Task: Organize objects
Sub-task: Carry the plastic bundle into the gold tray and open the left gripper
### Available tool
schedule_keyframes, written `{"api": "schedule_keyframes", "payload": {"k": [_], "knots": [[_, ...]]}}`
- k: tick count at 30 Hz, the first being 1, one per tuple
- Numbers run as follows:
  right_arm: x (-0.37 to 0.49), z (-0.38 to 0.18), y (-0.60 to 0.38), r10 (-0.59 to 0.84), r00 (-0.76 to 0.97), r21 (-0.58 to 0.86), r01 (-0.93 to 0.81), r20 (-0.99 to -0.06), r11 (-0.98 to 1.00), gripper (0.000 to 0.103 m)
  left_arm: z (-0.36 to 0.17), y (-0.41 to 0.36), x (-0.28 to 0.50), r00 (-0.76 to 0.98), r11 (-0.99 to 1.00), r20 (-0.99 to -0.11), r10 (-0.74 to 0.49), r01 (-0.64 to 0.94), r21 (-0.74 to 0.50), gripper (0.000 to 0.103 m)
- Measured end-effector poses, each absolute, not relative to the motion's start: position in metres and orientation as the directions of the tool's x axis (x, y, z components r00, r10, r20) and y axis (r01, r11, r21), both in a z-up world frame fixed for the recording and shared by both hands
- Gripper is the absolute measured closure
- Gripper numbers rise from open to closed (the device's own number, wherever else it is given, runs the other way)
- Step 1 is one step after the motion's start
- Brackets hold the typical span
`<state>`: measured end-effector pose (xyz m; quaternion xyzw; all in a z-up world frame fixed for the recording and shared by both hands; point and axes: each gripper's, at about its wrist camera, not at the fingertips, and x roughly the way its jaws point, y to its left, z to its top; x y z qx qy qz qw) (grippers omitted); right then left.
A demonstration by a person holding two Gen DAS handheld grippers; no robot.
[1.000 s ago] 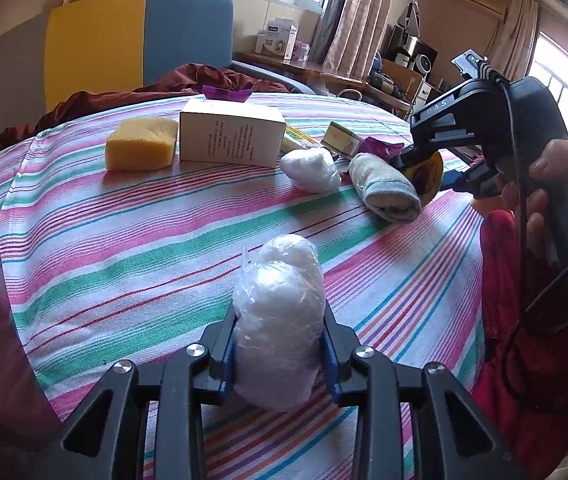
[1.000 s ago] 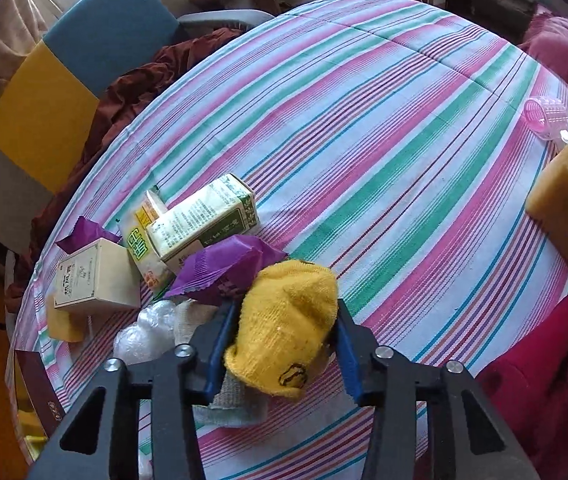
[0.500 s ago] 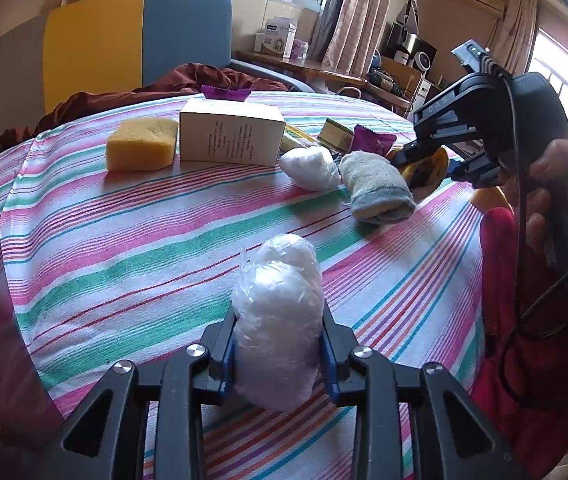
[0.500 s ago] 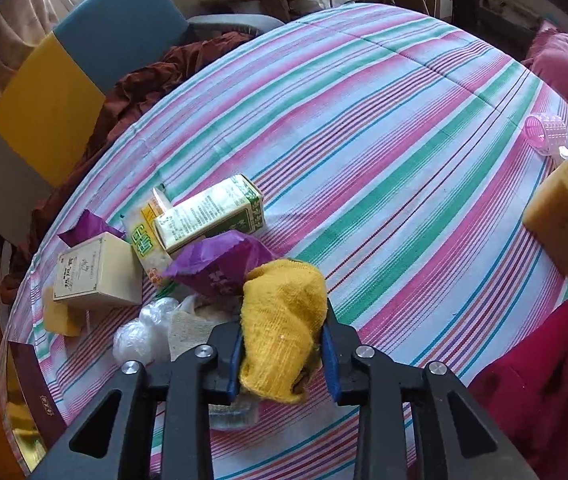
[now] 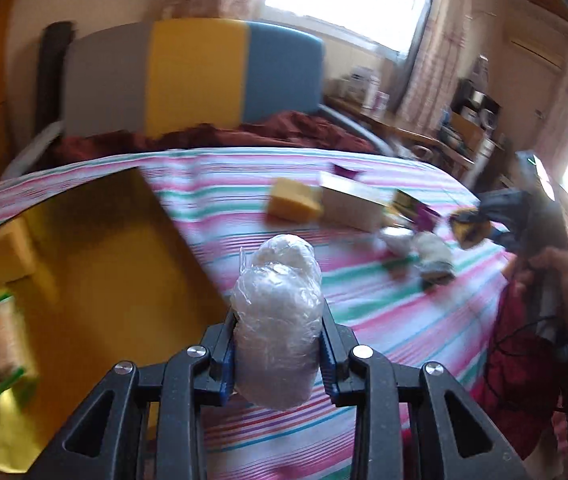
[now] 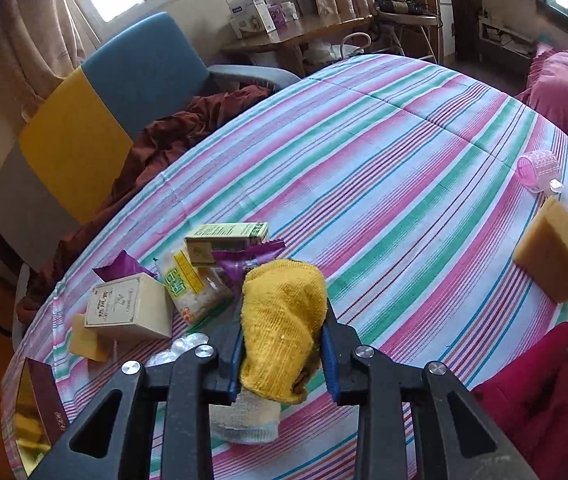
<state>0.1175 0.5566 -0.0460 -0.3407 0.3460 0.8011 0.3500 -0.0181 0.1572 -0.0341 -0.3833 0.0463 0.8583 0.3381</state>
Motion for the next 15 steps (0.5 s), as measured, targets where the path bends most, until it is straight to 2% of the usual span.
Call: {"api": "schedule_keyframes", "payload": {"k": [4, 8, 15], "knots": [[0.119, -0.039, 0.554, 0.338, -0.560, 0.345, -0.781, -0.757, -0.521, 0.072, -0.036, 0.084, -0.046, -0.525, -0.880, -0.750, 0.403, -0.447, -0.160, 0.070], [0.119, -0.038, 0.554, 0.336, -0.566, 0.348, -0.775, -0.753, -0.528, 0.072, -0.048, 0.024, -0.058, -0.548, -0.941, -0.794, 0.264, -0.326, -0.088, 0.070], [0.120, -0.037, 0.552, 0.340, -0.575, 0.344, -0.766, -0.744, -0.542, 0.072, -0.073, -0.003, -0.066, -0.518, -0.960, -0.839, 0.169, -0.279, -0.022, 0.069]]}}
